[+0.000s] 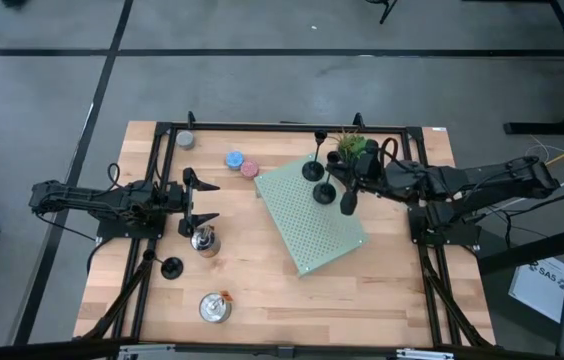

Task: Pick & Place candle stick holders
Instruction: Put the right black candle holder on the shelf aligned with the other candle holder, then put the black candle holder on the shelf aligned with the other candle holders

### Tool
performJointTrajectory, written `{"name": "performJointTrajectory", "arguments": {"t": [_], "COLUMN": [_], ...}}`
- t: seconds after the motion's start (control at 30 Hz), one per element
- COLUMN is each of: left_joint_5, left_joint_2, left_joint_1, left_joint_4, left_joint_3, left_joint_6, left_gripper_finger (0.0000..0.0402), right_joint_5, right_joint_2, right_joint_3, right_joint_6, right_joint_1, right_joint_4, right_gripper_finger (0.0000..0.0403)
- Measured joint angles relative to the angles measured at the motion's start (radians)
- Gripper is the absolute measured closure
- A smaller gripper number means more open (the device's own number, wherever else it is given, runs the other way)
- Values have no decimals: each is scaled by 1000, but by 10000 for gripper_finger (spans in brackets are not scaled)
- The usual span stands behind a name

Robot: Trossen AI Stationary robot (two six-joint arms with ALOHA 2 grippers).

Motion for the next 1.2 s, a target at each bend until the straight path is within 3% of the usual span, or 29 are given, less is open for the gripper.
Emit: {"name": "performJointTrajectory", "arguments": {"t": [0.67,1.2], "left_joint_5": [0,0], "left_joint_2": [0,0], "left_joint_1": [0,0], "left_joint_4": [0,0], "left_joint_3": [0,0], "left_joint_6": [0,0], "left_gripper_finger": [34,34], "right_joint_5": [3,-6], "right_joint_2": [0,0], "right_joint_3": [1,1], "right_joint_6": [65,86], "right_joint_1": [-6,-1], "right_joint_4": [-57,-62], "right_gripper_finger": [385,254]}}
